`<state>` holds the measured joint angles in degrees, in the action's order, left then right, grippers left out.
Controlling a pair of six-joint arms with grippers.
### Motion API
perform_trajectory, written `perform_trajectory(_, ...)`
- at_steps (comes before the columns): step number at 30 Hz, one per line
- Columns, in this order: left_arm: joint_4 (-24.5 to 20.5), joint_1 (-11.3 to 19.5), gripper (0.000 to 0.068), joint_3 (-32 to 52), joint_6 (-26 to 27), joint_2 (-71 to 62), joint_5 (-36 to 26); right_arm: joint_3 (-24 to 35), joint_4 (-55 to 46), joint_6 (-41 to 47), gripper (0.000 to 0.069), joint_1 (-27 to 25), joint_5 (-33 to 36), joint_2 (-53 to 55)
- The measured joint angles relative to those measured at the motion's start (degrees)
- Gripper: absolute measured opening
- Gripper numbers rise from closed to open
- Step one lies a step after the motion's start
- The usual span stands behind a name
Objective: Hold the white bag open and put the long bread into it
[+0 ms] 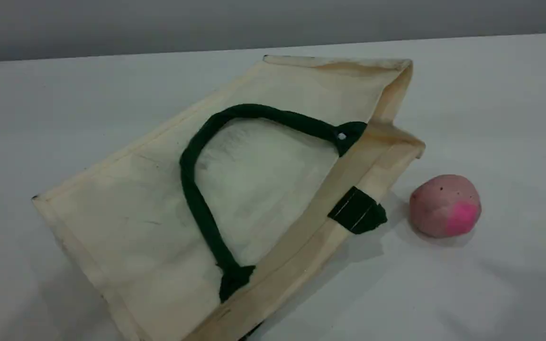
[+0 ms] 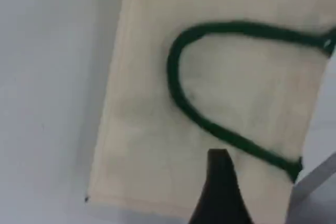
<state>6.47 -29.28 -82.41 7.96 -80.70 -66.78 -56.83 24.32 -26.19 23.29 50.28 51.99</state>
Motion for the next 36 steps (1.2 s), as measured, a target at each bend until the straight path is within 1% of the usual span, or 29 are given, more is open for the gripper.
perform_trajectory(6, 1.69, 0.0, 0.0472, 0.0, -0.19, 7.13, -2.27, 0.0, -5.19, 6.2, 0.0546, 0.0, 4.65, -7.07)
perform_trajectory(10, 1.97, 0.0, 0.0472, 0.0, -0.14, 11.53, -3.46, 0.0, -5.14, 8.26, 0.0546, 0.0, 7.95, -10.81)
perform_trajectory(12, 3.49, 0.0, 0.0472, 0.0, -0.1, 13.6, -3.46, 0.63, -5.14, 8.32, 0.0546, 0.0, 9.31, -12.42)
perform_trajectory(14, 4.46, 0.0, 0.0472, 0.0, 0.15, 15.69, -3.46, 2.01, -5.14, 8.46, 0.0546, 0.0, 10.63, -14.4)
perform_trajectory(17, 4.8, 0.0, 0.0472, 0.0, 0.15, 19.13, -3.46, 4.8, -5.14, 9.68, 0.0546, 0.0, 10.78, -17.9)
perform_trajectory(22, 7.67, 0.0, 0.0472, 0.61, 0.1, 24.39, -3.11, 8.95, -5.5, 11.3, 0.0546, 0.0, 12.31, -25.22)
perform_trajectory(25, 8.06, 0.0, 0.0472, 3.69, 0.1, 28.09, -3.11, 10.92, -7.49, 11.3, 0.0546, 0.0, 13.34, -29.86)
perform_trajectory(30, 8.09, 0.0, 0.0472, 12.64, 0.1, 35.96, -3.29, 14.96, -8.45, 13.1, 0.0546, 0.05, 13.0, -37.3)
perform_trajectory(36, 8.09, 0.0, 0.0472, 22.17, 0.44, 46.25, -3.24, 22.05, -9.46, 14.55, 0.0546, 0.05, 11.15, -45.03)
